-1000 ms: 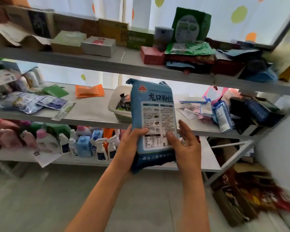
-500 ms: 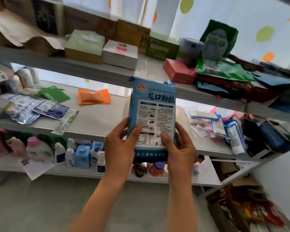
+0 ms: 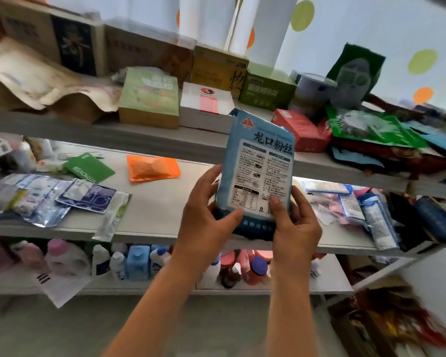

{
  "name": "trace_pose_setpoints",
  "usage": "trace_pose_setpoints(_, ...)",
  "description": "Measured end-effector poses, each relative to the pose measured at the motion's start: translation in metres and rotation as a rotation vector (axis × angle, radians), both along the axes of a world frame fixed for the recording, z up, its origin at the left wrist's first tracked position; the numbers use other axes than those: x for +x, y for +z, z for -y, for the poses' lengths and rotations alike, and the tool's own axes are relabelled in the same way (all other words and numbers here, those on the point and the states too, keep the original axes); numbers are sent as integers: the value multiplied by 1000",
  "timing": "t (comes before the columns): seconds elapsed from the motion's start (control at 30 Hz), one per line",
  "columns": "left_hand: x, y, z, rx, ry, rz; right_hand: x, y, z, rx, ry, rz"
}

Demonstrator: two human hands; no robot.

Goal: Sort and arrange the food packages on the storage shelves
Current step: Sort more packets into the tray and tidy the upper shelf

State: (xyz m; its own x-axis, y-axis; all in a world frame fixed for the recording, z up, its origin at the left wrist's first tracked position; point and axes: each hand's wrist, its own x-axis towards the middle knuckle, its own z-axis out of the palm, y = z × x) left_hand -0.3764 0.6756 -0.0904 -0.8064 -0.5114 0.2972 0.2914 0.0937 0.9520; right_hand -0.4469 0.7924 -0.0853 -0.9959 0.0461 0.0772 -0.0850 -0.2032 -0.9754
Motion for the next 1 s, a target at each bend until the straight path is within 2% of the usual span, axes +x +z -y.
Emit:
trace_pose_setpoints(0.13,-23,14,5,-349,-40,-34,-26,13,4,58,-10,-29)
trace_pose_setpoints(0.3,-65,30,15,-729,-101,15,-68,36,2,134,76,-120)
trace_pose_setpoints(0.4,-94,42,22,-845,-9,47,-98,50,4,270,119,-259)
trace_pose_setpoints(0.57,-134,67,38,-964,75,102,-155,76,13,670,96,-486)
trace_pose_setpoints(0.7,-156,81,43,-1031,115,201,-184,90,28,813,65,-523)
trace_pose_setpoints(0.87,-169,87,49,-1167,103,402,-200,91,42,1038,129,-475)
trace_pose_setpoints(1.0,-174,94,48,-1418,162,571,-204,91,42,1172,163,-527)
